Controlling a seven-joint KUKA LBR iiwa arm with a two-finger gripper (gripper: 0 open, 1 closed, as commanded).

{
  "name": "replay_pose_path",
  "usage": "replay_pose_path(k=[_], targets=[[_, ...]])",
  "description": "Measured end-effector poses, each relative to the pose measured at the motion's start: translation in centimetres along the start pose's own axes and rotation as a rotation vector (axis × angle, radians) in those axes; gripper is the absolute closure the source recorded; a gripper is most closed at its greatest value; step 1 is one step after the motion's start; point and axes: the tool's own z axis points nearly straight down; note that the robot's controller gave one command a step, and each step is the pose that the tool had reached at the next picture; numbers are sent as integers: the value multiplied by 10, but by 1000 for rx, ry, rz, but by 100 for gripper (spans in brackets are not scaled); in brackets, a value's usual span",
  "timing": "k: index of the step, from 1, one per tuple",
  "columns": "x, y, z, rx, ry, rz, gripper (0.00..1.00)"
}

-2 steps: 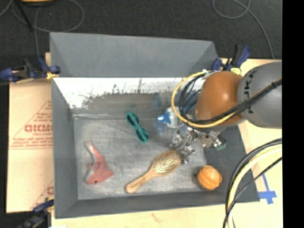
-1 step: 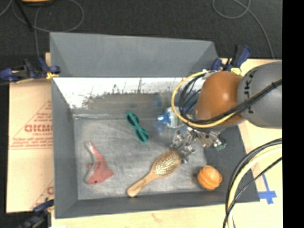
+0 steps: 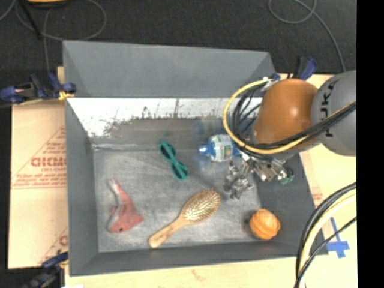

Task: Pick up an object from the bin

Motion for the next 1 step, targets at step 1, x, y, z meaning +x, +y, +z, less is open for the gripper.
replay_pose_path(k=[1], targets=[[-6,1,15,3,-9,14,0]])
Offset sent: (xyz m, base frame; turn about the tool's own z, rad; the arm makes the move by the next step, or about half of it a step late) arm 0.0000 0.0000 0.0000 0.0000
